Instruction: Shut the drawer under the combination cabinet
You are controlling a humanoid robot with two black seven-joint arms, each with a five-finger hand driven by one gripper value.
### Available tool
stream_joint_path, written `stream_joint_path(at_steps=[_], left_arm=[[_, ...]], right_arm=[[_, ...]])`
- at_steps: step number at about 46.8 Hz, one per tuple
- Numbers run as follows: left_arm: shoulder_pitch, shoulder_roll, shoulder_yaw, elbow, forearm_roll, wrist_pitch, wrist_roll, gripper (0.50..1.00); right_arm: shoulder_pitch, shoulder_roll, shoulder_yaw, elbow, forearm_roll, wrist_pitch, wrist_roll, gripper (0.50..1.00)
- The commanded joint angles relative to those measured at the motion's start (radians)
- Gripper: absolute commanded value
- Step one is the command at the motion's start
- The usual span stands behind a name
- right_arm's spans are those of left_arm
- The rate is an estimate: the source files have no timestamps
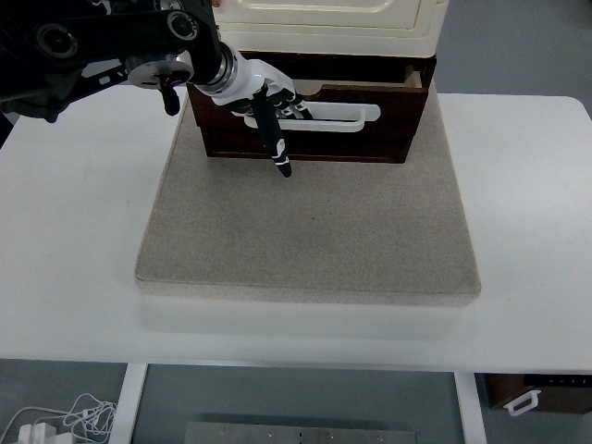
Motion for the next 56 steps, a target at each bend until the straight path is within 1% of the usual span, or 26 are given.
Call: stream_joint_path(at_steps=[1,12,17,24,50,56], left_arm=[[0.000,-0.005,-0.001,0.013,0.000,0.002,0.000,1.000],[0.013,-0.007,-0.006,0.044,0.014,0.011,-0.005,1.000],[0.014,-0.019,-0.006,0.049,0.017,0.012,-0.006,1.000],[0.016,-0.021,-0.006,0.052,0.017,0.035,-0.006,1.000],[0.022,-0.051,-0.007,0.096,0.039,0.041,-0.009,1.000],[0.023,-0.051,-0.007,0.101,0.045,0.054,-0.009,1.000]], right_arm=[[0.000,0.000,0.000,0.000,0.000,0.000,0.000,0.952],[0.000,0.000,0.000,0.000,0.000,0.000,0.000,0.952],[0.000,0.000,0.000,0.000,0.000,0.000,0.000,0.952],[0.000,0.000,0.000,0.000,0.000,0.000,0.000,0.952],[0.000,0.000,0.000,0.000,0.000,0.000,0.000,0.952],[0.000,0.000,0.000,0.000,0.000,0.000,0.000,0.952]])
